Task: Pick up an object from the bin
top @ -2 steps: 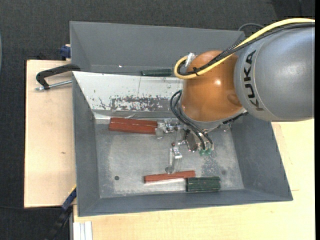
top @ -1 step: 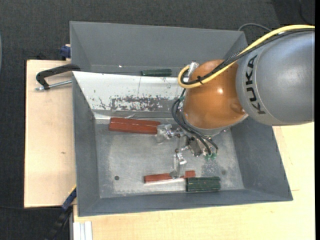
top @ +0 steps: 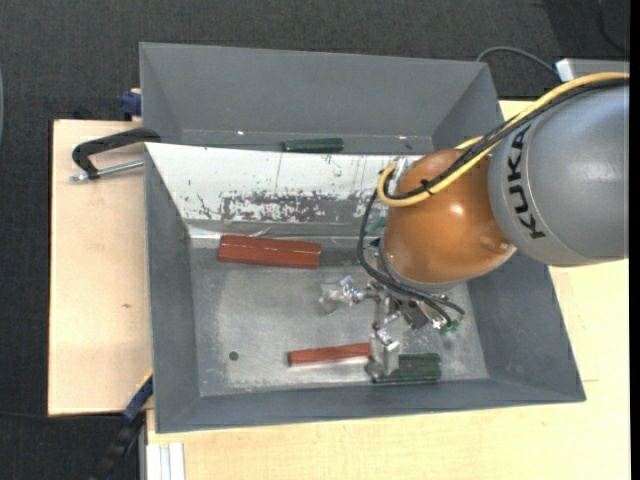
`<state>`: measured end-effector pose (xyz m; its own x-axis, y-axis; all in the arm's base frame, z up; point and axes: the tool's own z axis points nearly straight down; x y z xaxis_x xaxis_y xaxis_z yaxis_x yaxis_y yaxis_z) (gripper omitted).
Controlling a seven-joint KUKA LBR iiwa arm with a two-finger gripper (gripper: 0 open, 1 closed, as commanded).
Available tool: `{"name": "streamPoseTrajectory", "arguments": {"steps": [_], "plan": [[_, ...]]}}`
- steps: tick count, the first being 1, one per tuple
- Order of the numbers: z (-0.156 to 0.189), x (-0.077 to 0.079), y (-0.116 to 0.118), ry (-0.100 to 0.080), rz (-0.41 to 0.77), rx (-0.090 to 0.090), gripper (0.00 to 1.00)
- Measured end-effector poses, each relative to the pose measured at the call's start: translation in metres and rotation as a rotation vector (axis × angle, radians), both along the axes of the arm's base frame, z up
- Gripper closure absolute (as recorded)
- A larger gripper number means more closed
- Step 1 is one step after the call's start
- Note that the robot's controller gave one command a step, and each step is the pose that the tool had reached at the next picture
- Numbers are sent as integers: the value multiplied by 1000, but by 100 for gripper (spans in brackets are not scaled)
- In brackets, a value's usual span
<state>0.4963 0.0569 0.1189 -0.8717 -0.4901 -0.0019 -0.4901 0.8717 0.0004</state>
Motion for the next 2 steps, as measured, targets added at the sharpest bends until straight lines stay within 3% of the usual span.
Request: {"name": "streamPoseTrajectory", "arguments": {"steps": [1, 2], "plan": [[-40, -4, -18, -2, 178, 0, 100], [-40, -4, -18, -2, 178, 0, 100]]}}
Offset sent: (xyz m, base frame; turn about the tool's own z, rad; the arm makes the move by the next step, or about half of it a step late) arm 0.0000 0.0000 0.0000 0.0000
